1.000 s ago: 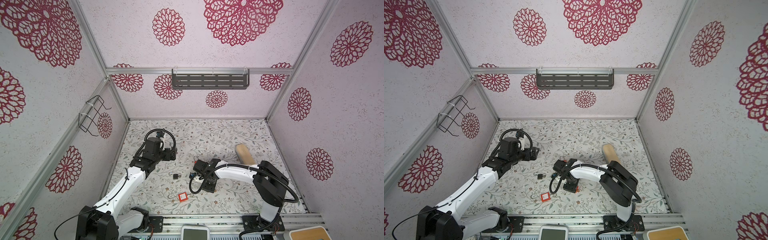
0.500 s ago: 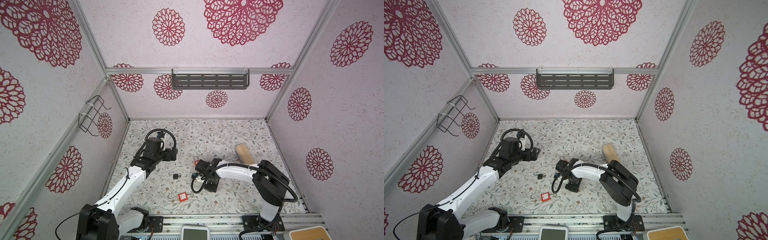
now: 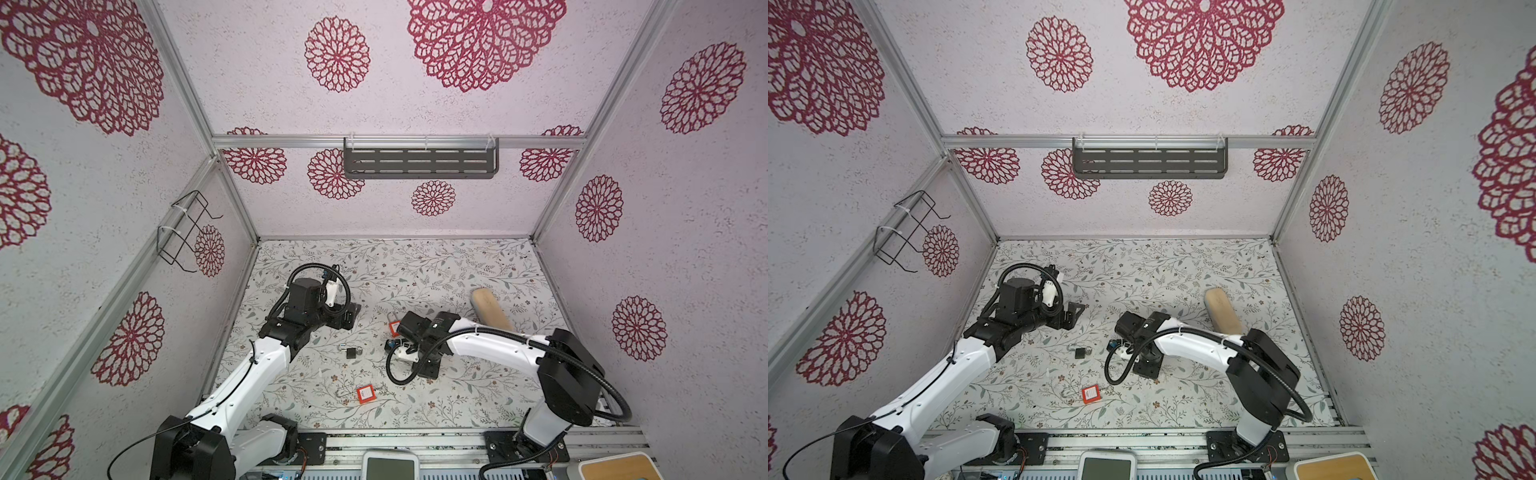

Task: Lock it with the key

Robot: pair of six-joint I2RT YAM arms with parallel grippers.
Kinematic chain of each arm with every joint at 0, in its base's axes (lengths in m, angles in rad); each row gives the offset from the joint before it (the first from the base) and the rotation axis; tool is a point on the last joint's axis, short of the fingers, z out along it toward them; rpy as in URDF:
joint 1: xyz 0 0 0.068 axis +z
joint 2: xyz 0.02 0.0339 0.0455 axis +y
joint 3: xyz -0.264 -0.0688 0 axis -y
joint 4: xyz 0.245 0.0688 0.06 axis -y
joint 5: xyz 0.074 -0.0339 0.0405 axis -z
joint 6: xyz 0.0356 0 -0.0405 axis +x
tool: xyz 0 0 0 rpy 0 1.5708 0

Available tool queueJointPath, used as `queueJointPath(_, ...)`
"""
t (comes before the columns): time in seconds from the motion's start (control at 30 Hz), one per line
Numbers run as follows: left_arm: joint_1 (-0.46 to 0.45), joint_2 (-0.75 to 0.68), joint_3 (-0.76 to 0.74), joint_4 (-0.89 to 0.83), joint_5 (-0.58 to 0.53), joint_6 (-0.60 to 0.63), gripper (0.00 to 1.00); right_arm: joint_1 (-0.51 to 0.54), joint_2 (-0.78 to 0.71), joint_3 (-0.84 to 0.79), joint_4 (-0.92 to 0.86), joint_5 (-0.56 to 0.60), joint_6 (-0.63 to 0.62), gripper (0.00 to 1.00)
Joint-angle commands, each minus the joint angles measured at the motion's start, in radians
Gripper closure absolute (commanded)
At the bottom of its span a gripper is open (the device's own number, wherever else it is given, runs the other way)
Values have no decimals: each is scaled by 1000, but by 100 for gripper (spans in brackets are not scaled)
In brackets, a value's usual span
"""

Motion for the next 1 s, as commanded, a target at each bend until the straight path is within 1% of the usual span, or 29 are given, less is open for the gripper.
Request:
queueJointPath(0.0, 5, -60, -34, 84, 174, 153, 10, -32, -95, 69, -47, -23, -78, 73)
queueJointPath(0.1, 4, -82, -57, 118, 310, 235, 18, -64, -150, 93, -43, -51, -122, 73)
queueJointPath(0.2, 1, -83, -63, 121, 434, 293, 22, -94, -198, 113, -30, -66, -162, 74)
queueJointPath(0.3, -14, -75, -67, 136, 524, 343, 26, -109, -235, 126, -15, -73, -200, 74)
queueJointPath(0.4, -40, -50, -56, 141, 562, 376, 31, -113, -258, 129, -5, -75, -227, 74)
queueJointPath(0.47, -60, -25, -44, 141, 571, 388, 31, -113, -263, 134, -6, -80, -232, 74)
queueJointPath(0.63, -135, 46, 2, 120, 544, 439, 34, -112, -271, 142, -2, -97, -228, 75)
queueJointPath(0.67, -146, 63, 11, 118, 538, 443, 37, -112, -274, 142, -1, -101, -227, 75)
queueJointPath(0.7, -150, 78, 21, 119, 541, 438, 40, -113, -278, 140, 2, -104, -227, 75)
queueJointPath(0.77, -153, 101, 31, 143, 567, 416, 43, -112, -286, 133, 8, -107, -227, 75)
queueJointPath(0.87, -162, 119, 18, 223, 592, 378, 44, -113, -292, 127, 10, -114, -225, 75)
queueJointPath(0.97, -178, 139, 24, 225, 602, 383, 48, -112, -297, 126, 16, -107, -224, 75)
